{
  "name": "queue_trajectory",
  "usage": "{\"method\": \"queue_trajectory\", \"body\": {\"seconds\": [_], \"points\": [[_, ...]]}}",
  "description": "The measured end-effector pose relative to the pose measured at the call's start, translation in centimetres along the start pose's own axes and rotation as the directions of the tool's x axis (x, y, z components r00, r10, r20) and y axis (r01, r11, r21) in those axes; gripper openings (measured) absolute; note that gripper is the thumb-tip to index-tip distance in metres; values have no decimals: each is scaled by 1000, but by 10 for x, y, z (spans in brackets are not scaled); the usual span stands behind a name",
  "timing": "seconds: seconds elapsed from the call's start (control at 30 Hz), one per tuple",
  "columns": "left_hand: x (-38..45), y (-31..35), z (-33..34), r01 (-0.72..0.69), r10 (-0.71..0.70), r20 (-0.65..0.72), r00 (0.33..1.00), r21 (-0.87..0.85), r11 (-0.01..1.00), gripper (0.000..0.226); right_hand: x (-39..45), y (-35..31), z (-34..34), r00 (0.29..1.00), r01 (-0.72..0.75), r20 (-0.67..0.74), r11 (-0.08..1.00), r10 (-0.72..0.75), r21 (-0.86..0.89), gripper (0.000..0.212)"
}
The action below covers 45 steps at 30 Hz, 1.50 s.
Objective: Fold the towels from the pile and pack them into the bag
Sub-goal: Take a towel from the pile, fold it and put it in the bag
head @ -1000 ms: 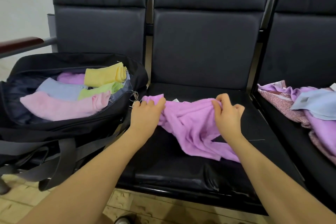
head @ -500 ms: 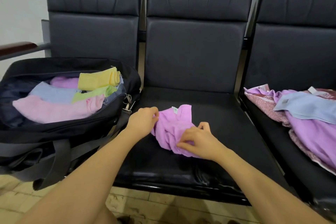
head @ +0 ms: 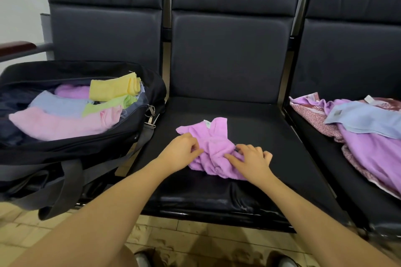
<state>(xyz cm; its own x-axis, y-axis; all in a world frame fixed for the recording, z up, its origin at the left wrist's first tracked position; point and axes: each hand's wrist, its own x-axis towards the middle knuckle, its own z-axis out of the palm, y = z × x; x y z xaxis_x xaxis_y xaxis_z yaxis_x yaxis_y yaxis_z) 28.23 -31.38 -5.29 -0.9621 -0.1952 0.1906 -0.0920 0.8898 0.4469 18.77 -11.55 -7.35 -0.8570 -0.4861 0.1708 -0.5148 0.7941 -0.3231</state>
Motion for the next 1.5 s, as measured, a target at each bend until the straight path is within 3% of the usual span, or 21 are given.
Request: {"method": "queue_trajectory", "body": {"seconds": [0.07,0.17,0.23,0.3,0.4,0.47,0.6,0.67,0.73,0.8,0.87,1.0,1.07,1.2,1.4,1.5], "points": [[2,1,5,53,-53,-7,999,33,998,17,5,-4,0,999,-30,23,999,29,20,48],[5,3,12,161,-165,-65,984,-51,986,16,11,-8,2,1000,-4,25,999,3,38,35],[6,5,13,254,-277,-145,950,-158,954,13,14,-10,2,999,19,-39,996,-16,87,23],[6,5,11,298,-309,-203,929,-85,951,14,16,-13,0,991,41,-130,990,-23,137,19],[5,7,2,211,-157,-279,948,177,961,16,16,-16,-11,967,90,-252,983,-48,158,21],[8,0,3,219,-79,-337,938,400,890,36,15,-19,-23,953,123,-297,970,-57,210,22],[14,15,-13,188,35,-410,911,489,852,31,12,-24,-45,947,171,-318,896,-35,409,19],[16,24,-25,80,76,-432,899,332,940,16,10,-29,-57,942,203,-335,852,-35,483,18],[14,33,-39,-60,16,-485,874,-75,995,10,8,-33,-71,929,252,-369,791,-36,557,17],[11,42,-52,-161,-66,-517,853,-382,910,7,4,-38,-86,924,279,-382,713,-17,643,13],[9,48,-62,-209,-104,-508,855,-521,828,10,1,-42,-97,923,287,-384,677,-7,677,11],[6,62,-69,-191,-102,-432,896,-583,790,26,2,-46,-108,908,300,-419,730,-20,614,7],[5,74,-65,-166,-72,-354,932,-596,785,23,3,-48,-113,897,299,-440,780,-34,549,5],[6,98,-44,-140,24,-237,971,-488,861,16,5,-54,-123,907,290,-421,744,-12,602,10],[13,102,-49,-187,-50,-375,926,-569,801,8,7,-42,-127,926,319,-375,615,-41,721,7],[15,92,-62,-199,-72,-412,908,-577,792,10,8,-36,-116,968,203,-250,684,-31,700,10]]}}
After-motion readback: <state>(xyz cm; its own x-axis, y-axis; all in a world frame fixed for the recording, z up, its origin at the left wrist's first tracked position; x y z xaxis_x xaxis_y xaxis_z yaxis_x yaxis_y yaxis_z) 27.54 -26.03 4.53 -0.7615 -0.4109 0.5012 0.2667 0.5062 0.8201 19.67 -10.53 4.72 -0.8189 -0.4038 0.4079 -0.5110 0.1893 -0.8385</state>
